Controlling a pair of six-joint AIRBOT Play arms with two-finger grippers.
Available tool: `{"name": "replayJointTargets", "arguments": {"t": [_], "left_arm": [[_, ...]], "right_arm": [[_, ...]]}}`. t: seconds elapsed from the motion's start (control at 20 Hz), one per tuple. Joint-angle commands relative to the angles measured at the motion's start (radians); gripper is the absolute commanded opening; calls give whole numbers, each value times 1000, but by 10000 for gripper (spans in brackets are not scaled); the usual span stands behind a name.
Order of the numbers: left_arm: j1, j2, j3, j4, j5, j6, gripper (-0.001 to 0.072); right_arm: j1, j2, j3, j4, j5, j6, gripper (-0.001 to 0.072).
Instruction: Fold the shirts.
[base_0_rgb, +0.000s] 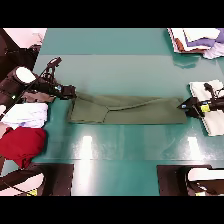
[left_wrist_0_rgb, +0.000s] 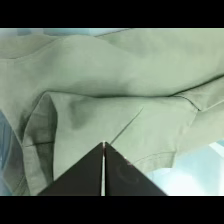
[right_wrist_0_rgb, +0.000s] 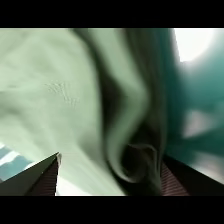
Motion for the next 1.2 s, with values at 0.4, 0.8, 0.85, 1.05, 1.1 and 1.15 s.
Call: {"name": "replayJointTargets", "arguments": {"t": [0.4,0.8,0.85,1.05,1.1,1.15], "left_arm": [[-168,-139,66,-78,50,-1,23],[-461,-492,430,-193,82,0,24],[-492,-525,462,-197,81,0,24],[-590,-617,518,-208,115,0,24],[-606,-628,518,-211,138,0,24],[-615,-636,518,-212,158,-1,24]], "right_arm": [[8,-14,68,48,68,-13,16],[213,229,335,51,146,212,15],[246,241,376,51,148,235,15],[396,245,528,51,151,307,15],[434,239,560,51,150,317,16],[466,232,589,51,148,328,15]]}}
